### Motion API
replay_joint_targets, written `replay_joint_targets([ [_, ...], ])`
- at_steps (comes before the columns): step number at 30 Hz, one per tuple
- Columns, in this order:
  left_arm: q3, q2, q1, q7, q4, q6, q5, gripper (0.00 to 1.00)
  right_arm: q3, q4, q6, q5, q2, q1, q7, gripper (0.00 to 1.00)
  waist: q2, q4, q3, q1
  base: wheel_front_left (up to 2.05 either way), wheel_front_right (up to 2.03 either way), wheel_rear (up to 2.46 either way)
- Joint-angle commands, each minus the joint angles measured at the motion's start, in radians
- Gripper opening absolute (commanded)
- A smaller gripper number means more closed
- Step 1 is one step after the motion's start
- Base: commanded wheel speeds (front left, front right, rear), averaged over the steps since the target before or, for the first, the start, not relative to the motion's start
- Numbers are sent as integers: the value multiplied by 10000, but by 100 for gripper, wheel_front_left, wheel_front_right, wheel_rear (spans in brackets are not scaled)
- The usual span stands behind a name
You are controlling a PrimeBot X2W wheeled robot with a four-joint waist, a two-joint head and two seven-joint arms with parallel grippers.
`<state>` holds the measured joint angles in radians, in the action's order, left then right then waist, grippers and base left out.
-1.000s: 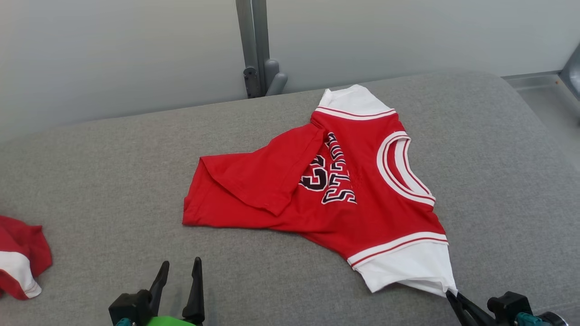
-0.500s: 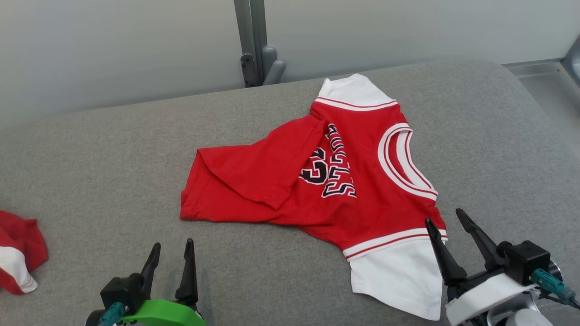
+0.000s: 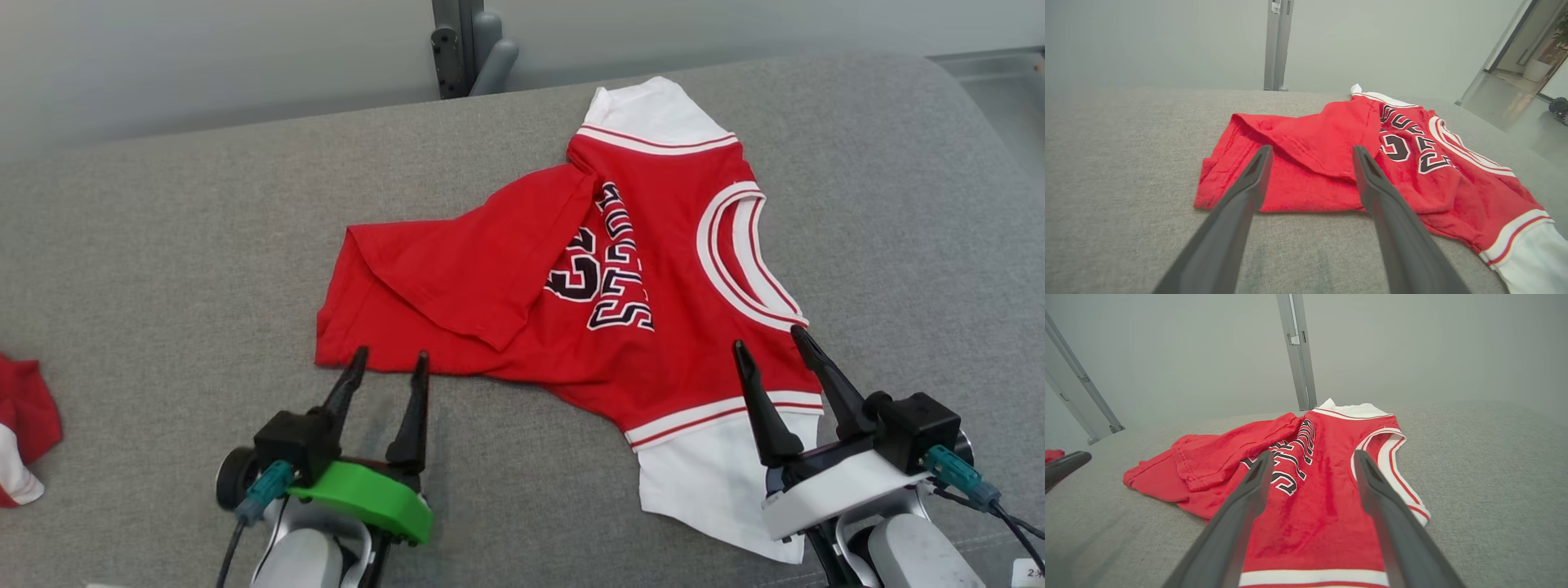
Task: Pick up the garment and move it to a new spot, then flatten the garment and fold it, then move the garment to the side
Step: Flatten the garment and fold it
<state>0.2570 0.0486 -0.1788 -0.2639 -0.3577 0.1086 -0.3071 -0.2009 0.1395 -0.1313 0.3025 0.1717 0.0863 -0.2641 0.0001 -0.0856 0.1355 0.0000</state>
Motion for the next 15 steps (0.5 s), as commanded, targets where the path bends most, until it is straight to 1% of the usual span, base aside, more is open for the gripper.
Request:
replay_joint_targets([
  [1, 304, 34, -367, -6, -49, 61, 28, 100, 6, 66, 11, -9, -9, 176, -2, 100, -1, -268, 442, 0, 0, 0, 0],
  [7, 1143, 40, -1044, -6, -717, 130, -194, 100, 11, 133, 11, 71, -73, 515, -2, 100, -1, -931, 986, 0, 0, 0, 0],
  [9, 1234, 41, -1167, -8, -961, 149, -289, 100, 17, 170, 11, 100, -101, 586, -2, 100, -1, -1161, 1135, 0, 0, 0, 0],
  [10, 1234, 41, -1167, -8, -961, 149, -289, 100, 17, 170, 11, 100, -101, 586, -2, 100, -1, -1161, 1135, 0, 0, 0, 0],
  [12, 1259, 44, -1235, -8, -1272, 169, -453, 100, 67, 216, 11, 98, -129, 685, -2, 100, -1, -1444, 1337, 0, 0, 0, 0],
  [15, 1239, 43, -1266, -6, -1482, 186, -522, 100, 134, 239, 11, 74, -142, 677, -2, 100, -1, -1577, 1436, 0, 0, 0, 0],
])
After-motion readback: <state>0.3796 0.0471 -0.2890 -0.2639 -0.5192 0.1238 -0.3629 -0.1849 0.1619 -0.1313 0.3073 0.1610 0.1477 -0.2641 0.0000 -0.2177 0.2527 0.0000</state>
